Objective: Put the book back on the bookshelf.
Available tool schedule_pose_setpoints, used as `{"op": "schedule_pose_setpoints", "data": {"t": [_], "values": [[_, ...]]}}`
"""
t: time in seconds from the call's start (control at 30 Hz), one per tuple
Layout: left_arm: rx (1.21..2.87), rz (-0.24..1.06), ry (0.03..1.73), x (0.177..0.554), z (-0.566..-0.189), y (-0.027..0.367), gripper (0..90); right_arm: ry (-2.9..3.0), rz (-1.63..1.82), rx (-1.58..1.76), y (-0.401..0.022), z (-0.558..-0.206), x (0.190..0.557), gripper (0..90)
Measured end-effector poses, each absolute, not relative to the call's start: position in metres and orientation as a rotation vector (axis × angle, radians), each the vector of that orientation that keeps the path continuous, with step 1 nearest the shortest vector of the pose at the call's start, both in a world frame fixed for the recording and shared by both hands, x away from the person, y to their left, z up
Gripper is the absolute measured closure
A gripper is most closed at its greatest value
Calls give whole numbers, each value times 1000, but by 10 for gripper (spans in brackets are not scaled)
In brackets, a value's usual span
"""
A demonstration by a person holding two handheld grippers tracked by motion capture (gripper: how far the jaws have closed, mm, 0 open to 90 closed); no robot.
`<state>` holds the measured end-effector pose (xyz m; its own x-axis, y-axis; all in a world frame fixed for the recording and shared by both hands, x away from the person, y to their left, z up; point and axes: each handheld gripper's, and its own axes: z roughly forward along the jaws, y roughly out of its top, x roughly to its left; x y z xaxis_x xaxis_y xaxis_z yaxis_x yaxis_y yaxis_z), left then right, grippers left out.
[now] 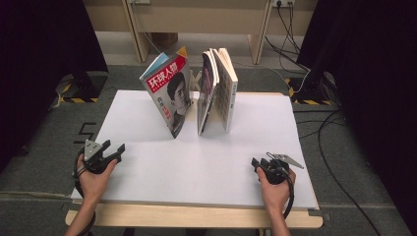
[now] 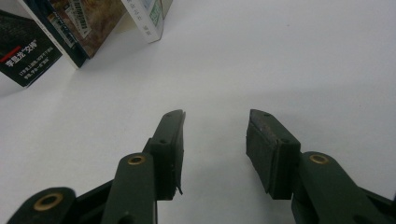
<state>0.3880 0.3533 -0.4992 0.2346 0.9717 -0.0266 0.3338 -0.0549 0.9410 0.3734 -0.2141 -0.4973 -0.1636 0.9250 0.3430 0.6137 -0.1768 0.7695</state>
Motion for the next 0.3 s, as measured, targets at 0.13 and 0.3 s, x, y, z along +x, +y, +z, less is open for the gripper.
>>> {"op": "schedule_pose_setpoints", "data": {"t": [0.13,0.3], "values": [[1566,853,1262,388,-499,354,340,1752,1269,1763,-214,-497,373,565],[1542,856,1266,387,-500,355,330,1749,1271,1785,-213,-497,373,563]]}}
